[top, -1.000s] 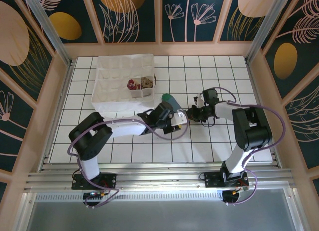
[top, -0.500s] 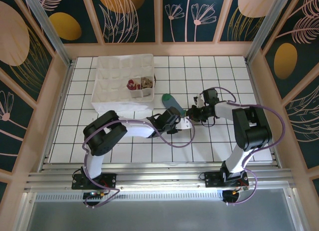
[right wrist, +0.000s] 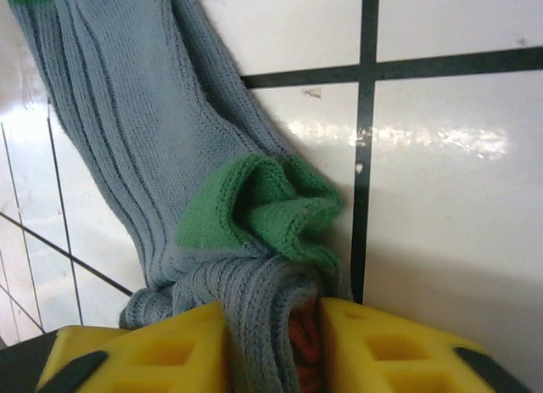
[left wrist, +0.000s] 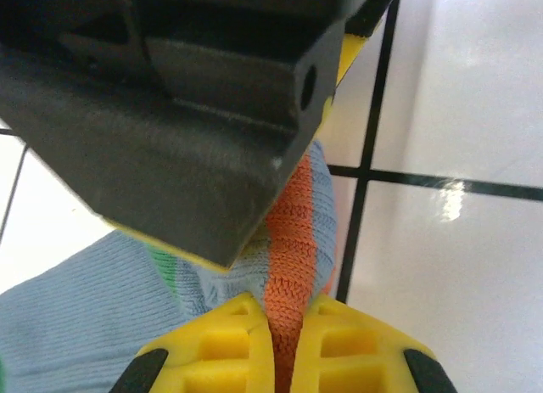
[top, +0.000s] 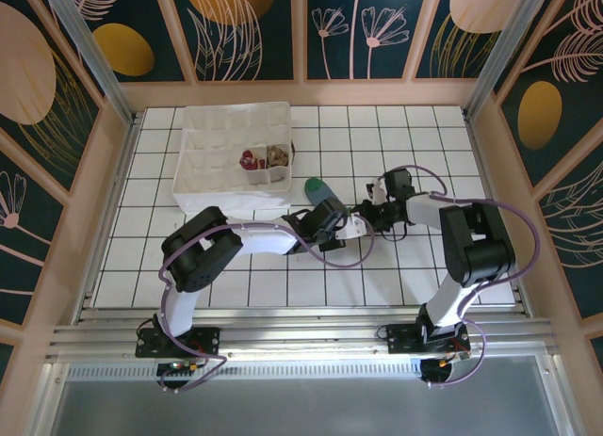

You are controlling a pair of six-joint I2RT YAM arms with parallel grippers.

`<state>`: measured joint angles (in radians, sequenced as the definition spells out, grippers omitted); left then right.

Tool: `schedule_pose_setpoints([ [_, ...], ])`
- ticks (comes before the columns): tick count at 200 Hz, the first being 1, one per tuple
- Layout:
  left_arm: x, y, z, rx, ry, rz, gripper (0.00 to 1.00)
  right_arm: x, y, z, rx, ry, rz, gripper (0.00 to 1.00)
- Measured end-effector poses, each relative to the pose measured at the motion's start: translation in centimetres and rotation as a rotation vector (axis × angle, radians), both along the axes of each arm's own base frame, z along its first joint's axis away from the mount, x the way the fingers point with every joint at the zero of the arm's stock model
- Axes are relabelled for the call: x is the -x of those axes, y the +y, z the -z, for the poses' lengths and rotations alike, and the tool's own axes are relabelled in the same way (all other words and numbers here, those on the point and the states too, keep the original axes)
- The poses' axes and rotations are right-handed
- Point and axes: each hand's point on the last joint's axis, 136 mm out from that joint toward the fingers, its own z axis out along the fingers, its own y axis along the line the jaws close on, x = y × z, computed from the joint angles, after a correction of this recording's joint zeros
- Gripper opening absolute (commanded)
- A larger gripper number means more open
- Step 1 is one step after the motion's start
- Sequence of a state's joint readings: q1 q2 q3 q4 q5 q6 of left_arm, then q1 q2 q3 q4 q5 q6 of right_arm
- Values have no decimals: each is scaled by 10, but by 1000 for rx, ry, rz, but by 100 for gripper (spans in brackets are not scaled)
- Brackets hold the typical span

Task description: Roll the socks

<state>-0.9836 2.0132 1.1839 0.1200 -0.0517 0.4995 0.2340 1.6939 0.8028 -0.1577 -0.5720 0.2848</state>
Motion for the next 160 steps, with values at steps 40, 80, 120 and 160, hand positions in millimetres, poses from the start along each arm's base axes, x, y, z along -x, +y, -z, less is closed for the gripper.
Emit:
schedule_pose_setpoints([
  [40, 22, -16, -5, 125, 212, 22, 0, 18, -9, -8, 30, -13, -1, 47],
  [80, 36, -21, -8, 240, 498, -4, 0, 36, -13, -11, 27, -28, 0, 47],
  [120, 36, -21, -7, 330, 747, -39, 0, 41, -14, -16, 16, -71, 2, 47],
  [160, 31, -24, -5, 365, 895, -64, 0, 45, -26, -22, -31, -95, 50, 47],
])
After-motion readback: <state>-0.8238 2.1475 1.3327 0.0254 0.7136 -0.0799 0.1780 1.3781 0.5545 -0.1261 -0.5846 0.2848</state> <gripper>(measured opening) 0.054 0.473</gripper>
